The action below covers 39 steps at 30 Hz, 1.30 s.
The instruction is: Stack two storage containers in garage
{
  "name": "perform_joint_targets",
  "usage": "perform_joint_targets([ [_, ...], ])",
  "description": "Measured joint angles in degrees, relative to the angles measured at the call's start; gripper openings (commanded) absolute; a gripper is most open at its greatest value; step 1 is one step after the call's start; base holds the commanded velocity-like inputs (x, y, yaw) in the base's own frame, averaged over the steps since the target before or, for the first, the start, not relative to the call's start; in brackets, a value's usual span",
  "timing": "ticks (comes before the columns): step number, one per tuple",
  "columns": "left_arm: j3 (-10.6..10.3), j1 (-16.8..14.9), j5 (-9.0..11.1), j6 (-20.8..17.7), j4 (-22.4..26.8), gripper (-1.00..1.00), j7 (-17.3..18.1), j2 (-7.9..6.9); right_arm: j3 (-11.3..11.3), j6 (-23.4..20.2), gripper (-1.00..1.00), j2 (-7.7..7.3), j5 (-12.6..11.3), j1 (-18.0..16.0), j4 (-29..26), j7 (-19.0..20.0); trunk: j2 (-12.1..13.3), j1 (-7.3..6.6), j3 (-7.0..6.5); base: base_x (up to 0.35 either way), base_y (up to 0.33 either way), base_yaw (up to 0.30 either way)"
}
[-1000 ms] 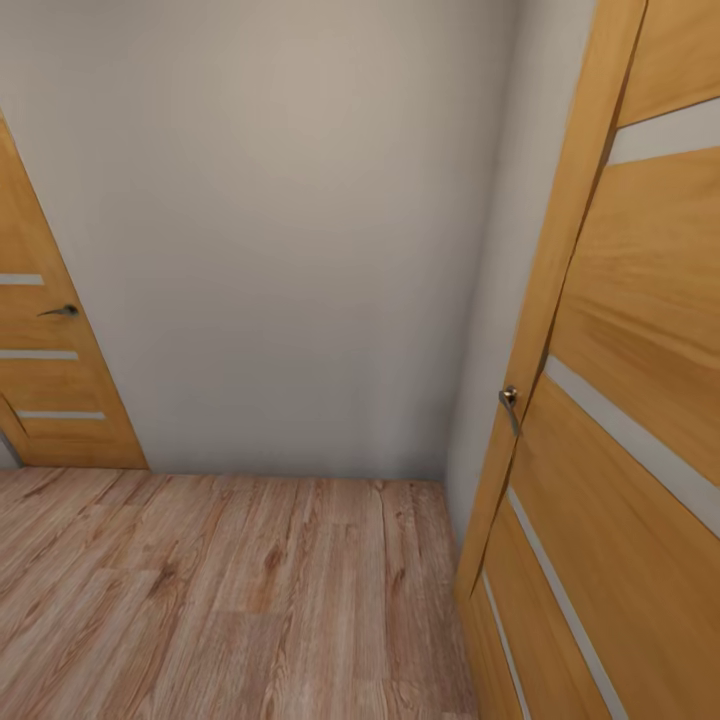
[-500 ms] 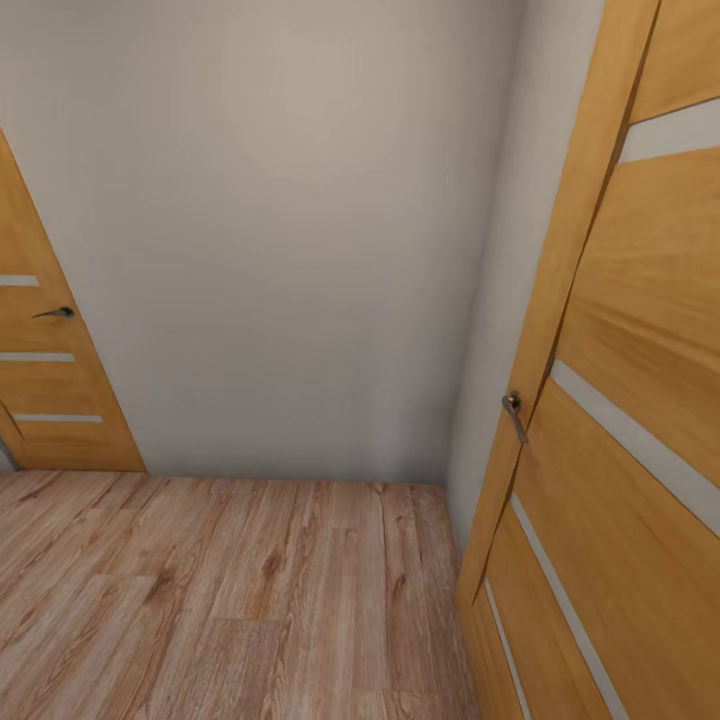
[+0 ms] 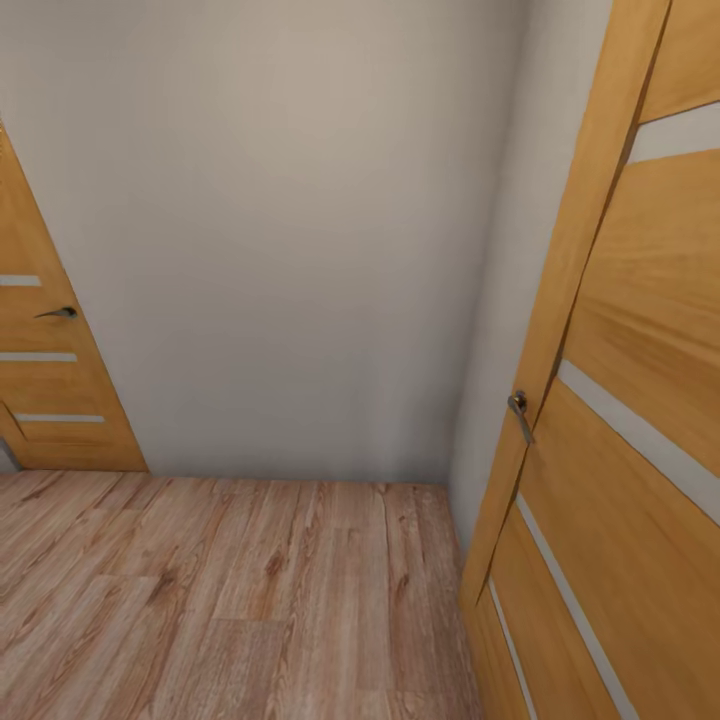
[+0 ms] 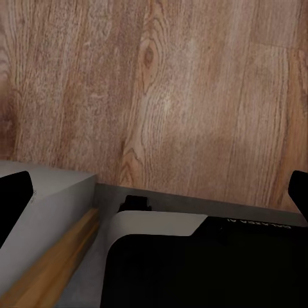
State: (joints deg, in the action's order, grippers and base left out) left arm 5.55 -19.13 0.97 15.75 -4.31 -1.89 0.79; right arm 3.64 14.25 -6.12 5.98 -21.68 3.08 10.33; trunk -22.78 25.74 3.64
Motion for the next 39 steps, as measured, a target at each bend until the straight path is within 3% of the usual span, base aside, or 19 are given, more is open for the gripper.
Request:
perform_joint_targets([
  [39,0.0,0.0,0.0,0.0,0.0,1.00,0.0,0.09,0.0,0.0,1.00,0.00,0.0,0.0,0.0,0.0,0.0,0.00,0.00,0.000,-0.006,0.000],
])
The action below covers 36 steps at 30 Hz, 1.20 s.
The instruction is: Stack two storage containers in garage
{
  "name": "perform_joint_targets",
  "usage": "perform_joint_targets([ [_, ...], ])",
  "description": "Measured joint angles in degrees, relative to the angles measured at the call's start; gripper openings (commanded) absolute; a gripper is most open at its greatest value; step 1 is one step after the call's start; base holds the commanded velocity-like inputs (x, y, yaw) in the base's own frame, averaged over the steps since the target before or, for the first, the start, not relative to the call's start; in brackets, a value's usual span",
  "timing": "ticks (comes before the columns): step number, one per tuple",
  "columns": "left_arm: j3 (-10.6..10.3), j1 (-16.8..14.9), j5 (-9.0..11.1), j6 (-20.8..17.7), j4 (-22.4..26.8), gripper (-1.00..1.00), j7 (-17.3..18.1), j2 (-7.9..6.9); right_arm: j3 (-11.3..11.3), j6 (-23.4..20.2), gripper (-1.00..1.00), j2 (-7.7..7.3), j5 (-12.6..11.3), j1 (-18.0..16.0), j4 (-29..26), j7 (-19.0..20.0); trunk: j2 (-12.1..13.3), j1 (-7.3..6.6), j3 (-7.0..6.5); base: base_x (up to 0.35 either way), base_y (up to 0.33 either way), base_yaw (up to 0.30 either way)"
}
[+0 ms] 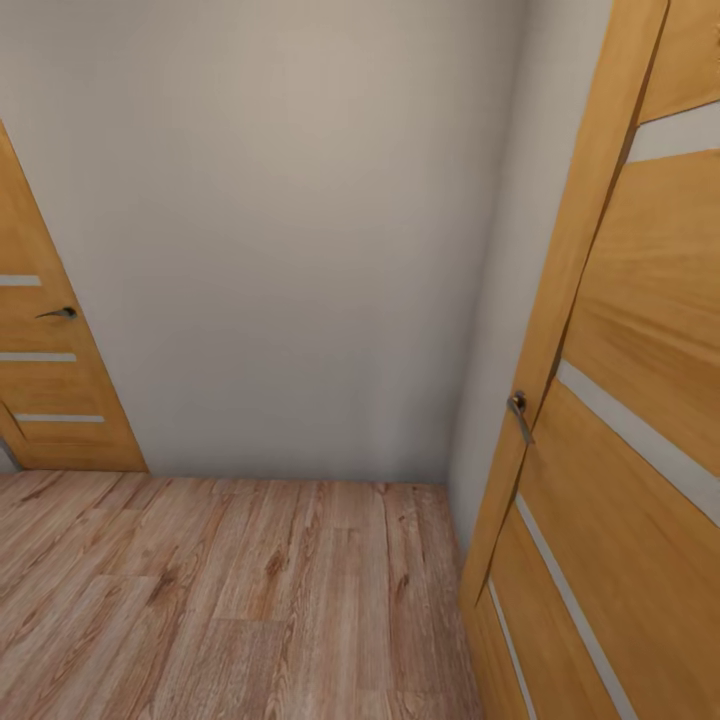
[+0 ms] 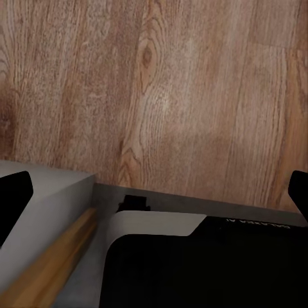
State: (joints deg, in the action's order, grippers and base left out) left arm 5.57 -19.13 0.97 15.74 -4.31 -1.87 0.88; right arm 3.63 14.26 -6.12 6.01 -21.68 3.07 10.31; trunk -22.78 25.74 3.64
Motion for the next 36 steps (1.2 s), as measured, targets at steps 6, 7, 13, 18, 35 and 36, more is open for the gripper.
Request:
perform_joint_targets([
  [6,0.0,0.0,0.0,0.0,0.0,1.00,0.0,0.00,0.0,0.0,1.00,0.00,0.0,0.0,0.0,0.0,0.0,0.00,0.00,0.000,-0.036,0.000],
  [7,0.0,0.0,0.0,0.0,0.0,1.00,0.0,0.00,0.0,0.0,1.00,0.00,0.0,0.0,0.0,0.0,0.0,0.00,0.00,0.000,-0.011,0.000],
  [13,0.0,0.0,0.0,0.0,0.0,1.00,0.0,0.00,0.0,0.0,1.00,0.00,0.0,0.0,0.0,0.0,0.0,0.00,0.00,0.000,-0.004,0.000],
  [18,0.0,0.0,0.0,0.0,0.0,1.00,0.0,0.00,0.0,0.0,1.00,0.00,0.0,0.0,0.0,0.0,0.0,0.00,0.00,0.003,0.000,0.000],
  [35,0.0,0.0,0.0,0.0,0.0,1.00,0.0,0.03,0.0,0.0,1.00,0.00,0.0,0.0,0.0,0.0,0.0,-0.01,0.00,0.195,0.000,0.000],
  [36,0.0,0.0,0.0,0.0,0.0,1.00,0.0,0.05,0.0,0.0,1.00,0.00,0.0,0.0,0.0,0.0,0.0,-0.01,0.00,0.044,0.000,0.000],
])
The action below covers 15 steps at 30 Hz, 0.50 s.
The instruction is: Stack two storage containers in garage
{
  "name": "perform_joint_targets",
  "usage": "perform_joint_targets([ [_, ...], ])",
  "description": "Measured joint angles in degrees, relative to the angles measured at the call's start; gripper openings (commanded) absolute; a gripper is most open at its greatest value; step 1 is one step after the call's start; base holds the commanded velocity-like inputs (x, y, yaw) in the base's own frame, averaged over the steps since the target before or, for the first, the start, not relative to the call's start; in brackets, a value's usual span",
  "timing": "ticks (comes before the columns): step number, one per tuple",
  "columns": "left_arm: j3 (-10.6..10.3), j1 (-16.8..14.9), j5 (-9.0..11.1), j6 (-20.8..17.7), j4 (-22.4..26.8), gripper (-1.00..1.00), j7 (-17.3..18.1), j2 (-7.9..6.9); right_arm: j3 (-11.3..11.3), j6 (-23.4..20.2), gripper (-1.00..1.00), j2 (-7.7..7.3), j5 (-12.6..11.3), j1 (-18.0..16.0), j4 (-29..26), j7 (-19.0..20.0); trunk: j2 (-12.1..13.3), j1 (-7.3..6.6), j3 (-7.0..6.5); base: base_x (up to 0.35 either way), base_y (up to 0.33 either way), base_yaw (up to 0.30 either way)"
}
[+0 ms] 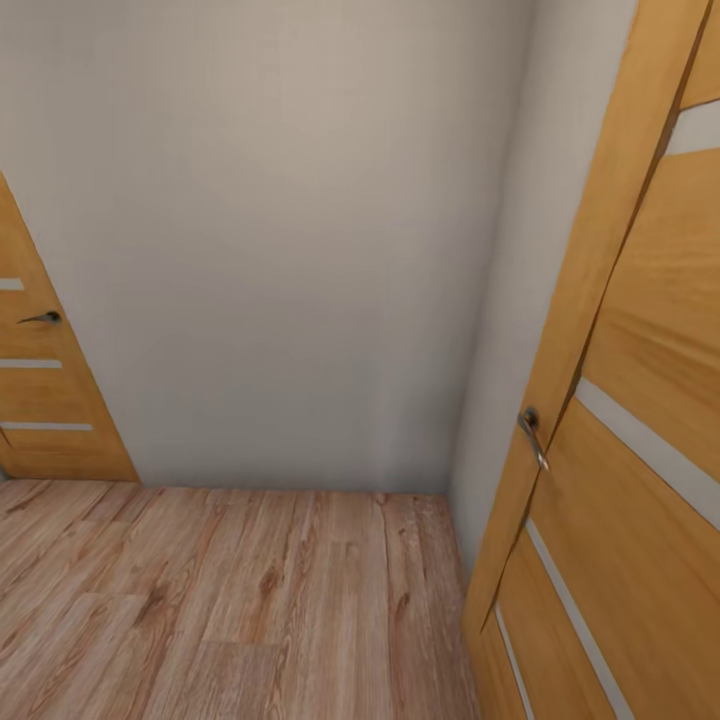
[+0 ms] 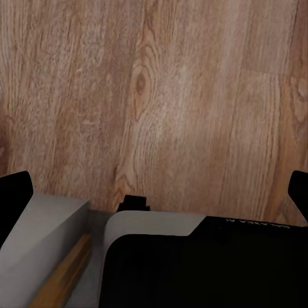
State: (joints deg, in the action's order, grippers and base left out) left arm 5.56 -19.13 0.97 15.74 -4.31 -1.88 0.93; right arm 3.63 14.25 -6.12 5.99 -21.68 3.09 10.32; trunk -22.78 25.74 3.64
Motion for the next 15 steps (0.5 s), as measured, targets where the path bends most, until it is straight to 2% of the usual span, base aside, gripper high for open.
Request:
perform_joint_targets([
  [15,0.0,0.0,0.0,0.0,0.0,1.00,0.0,0.04,0.0,0.0,1.00,0.00,0.0,0.0,0.0,0.0,0.0,0.01,0.00,0.005,0.000,0.000],
])
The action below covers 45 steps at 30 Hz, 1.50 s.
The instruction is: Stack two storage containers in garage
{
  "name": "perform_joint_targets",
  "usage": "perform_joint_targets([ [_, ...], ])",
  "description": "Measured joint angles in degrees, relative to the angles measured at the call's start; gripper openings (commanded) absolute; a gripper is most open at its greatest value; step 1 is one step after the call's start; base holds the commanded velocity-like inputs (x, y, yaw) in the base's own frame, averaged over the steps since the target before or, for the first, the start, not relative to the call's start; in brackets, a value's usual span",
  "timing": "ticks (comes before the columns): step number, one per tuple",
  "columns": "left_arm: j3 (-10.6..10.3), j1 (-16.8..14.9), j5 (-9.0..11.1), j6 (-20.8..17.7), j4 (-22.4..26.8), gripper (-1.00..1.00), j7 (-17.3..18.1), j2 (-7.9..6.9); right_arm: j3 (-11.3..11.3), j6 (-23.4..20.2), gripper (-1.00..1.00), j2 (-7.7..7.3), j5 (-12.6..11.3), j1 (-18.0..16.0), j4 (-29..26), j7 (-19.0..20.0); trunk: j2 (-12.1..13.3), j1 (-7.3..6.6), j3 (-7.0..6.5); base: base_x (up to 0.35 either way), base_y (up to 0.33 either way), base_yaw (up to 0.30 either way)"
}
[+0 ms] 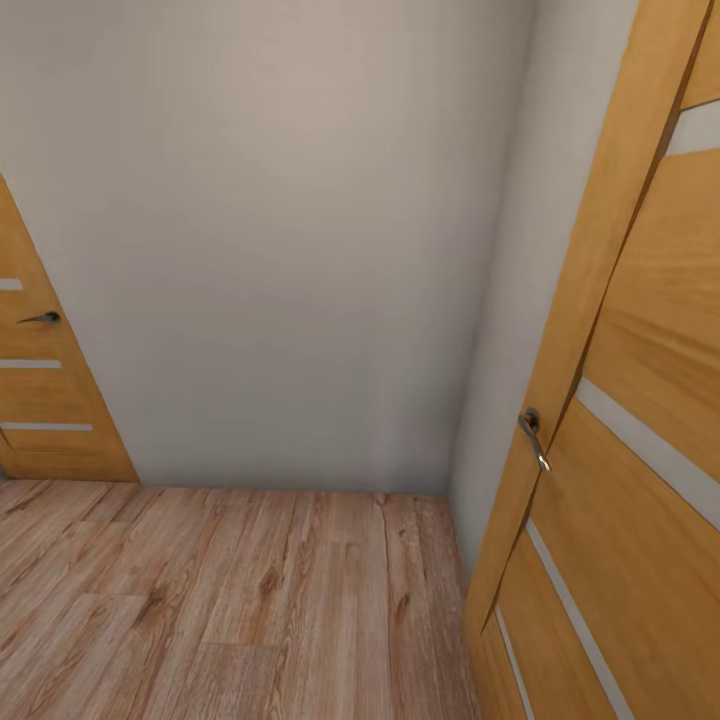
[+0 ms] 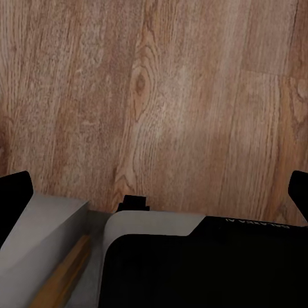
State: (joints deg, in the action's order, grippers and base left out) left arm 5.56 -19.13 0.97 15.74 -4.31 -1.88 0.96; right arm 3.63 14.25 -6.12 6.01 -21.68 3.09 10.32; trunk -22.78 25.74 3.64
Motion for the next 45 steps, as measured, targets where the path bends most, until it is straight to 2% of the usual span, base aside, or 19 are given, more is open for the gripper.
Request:
perform_joint_targets([
  [15,0.0,0.0,0.0,0.0,0.0,1.00,0.0,-0.02,0.0,0.0,1.00,0.00,0.0,0.0,0.0,0.0,0.0,0.00,0.00,0.004,0.000,0.000],
  [26,0.0,0.0,0.0,0.0,0.0,1.00,0.0,-0.10,0.0,0.0,1.00,0.00,0.0,0.0,0.0,0.0,0.0,-0.01,0.00,0.160,0.000,0.000],
  [45,0.0,0.0,0.0,0.0,0.0,1.00,0.0,0.00,0.0,0.0,1.00,0.00,0.0,0.0,0.0,0.0,0.0,0.00,0.00,0.006,0.000,0.000],
])
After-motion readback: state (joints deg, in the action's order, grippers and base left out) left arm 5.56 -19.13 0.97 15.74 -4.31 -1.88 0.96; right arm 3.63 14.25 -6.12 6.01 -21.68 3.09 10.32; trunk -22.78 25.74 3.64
